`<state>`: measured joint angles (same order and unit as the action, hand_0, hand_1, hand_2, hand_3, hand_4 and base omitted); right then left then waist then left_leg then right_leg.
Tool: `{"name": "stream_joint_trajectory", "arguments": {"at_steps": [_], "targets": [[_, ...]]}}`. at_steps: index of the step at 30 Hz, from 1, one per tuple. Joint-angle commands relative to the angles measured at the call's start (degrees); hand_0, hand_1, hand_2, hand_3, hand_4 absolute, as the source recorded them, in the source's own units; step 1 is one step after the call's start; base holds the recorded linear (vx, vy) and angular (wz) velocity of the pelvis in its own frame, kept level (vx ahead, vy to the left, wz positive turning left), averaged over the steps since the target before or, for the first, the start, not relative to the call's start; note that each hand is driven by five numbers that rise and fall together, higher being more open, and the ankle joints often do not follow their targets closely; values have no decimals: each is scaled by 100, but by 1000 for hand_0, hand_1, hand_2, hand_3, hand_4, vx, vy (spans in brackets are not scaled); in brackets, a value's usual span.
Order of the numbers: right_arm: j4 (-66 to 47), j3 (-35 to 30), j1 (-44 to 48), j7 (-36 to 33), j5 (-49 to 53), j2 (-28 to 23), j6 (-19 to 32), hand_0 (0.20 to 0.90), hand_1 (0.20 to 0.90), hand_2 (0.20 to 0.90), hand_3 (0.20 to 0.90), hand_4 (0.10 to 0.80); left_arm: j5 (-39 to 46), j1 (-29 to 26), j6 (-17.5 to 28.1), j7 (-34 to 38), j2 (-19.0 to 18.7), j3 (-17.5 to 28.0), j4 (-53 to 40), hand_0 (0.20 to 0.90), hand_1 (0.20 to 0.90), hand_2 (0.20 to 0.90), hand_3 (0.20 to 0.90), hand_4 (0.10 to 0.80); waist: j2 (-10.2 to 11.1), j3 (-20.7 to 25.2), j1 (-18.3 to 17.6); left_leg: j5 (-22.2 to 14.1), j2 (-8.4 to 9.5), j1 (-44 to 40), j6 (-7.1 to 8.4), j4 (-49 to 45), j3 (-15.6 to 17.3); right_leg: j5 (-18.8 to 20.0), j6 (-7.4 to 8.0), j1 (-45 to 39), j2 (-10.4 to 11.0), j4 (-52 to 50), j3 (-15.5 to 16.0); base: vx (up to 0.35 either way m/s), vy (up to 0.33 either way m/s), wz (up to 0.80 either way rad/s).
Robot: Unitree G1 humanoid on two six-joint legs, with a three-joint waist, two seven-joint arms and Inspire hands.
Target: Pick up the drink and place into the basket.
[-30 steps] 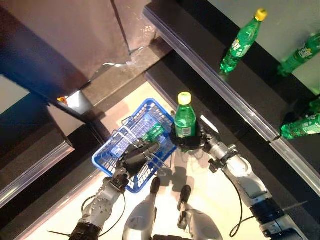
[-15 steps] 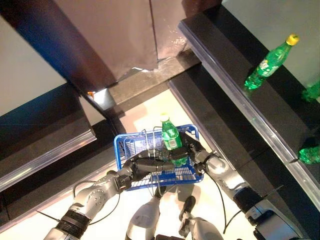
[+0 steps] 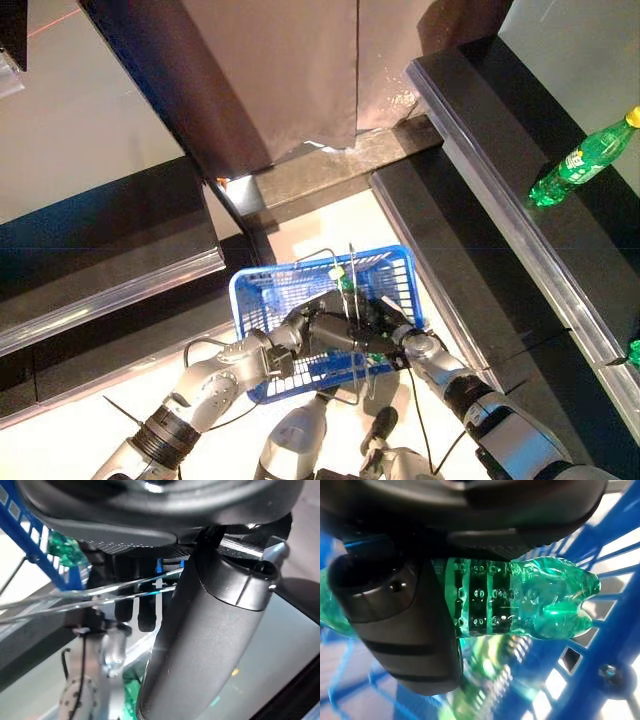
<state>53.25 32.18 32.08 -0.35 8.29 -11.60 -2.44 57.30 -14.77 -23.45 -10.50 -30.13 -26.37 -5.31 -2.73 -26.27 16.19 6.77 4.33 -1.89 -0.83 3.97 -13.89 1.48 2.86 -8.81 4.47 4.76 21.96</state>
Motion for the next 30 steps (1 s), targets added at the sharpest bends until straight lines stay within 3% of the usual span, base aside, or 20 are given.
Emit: {"name": "stream_joint_trajectory", "arguments": {"at_steps": [1,7,8,9,15,18,22,30], "targets": [[614,505,48,-113,-261,475,222,300,300,300,200,100,947,-742,1050,-725,1499,-32,-1199,300,300,300,200,100,123,2184,41,-320,180,-35,26,103,412,268,185,166,172,24,23,0,0,0],[704,429,128,-206,-142,608,172,321,321,321,225,125,1059,-718,713,-835,1693,-118,-1247,300,300,300,200,100,116,2172,63,-311,186,-41,4,103,396,298,177,167,184,24,32,12,-3,8],[692,425,158,-257,-123,632,128,500,500,500,433,333,1066,-723,713,-850,1691,-142,-1242,300,300,300,200,100,112,2169,61,-311,187,-48,3,103,400,303,179,164,189,24,36,0,0,0],[683,411,149,-297,-147,639,121,900,900,900,900,800,1050,-707,684,-860,1727,-146,-1248,300,300,300,200,100,107,2166,55,-314,187,-59,-1,103,405,309,181,159,191,24,30,0,0,0],[453,346,139,-438,-42,634,22,900,900,900,900,800,1000,-657,761,-576,1756,-70,-1252,300,300,300,200,100,111,2205,4,-344,166,-121,-1,103,475,311,198,127,202,24,-11,10,3,-1],[87,274,59,-439,202,554,50,900,900,900,900,800,564,-596,991,-541,1624,58,-1214,300,300,300,200,100,120,2209,-15,-360,156,-145,-10,103,513,310,202,112,207,24,-19,1,-3,-1],[-859,88,-425,-325,434,249,155,900,900,900,900,800,838,-274,1073,-429,1351,559,-1056,300,300,300,200,100,149,2218,-119,-389,137,-196,-21,103,630,327,227,115,203,24,-84,-4,-15,-8],[-2615,-658,-1469,-174,739,-329,385,900,900,900,900,800,814,648,1487,-502,1199,1503,-459,300,300,300,200,100,224,2208,-412,-456,65,-311,-42,103,915,348,219,152,154,24,-350,-7,-42,-15]]}}
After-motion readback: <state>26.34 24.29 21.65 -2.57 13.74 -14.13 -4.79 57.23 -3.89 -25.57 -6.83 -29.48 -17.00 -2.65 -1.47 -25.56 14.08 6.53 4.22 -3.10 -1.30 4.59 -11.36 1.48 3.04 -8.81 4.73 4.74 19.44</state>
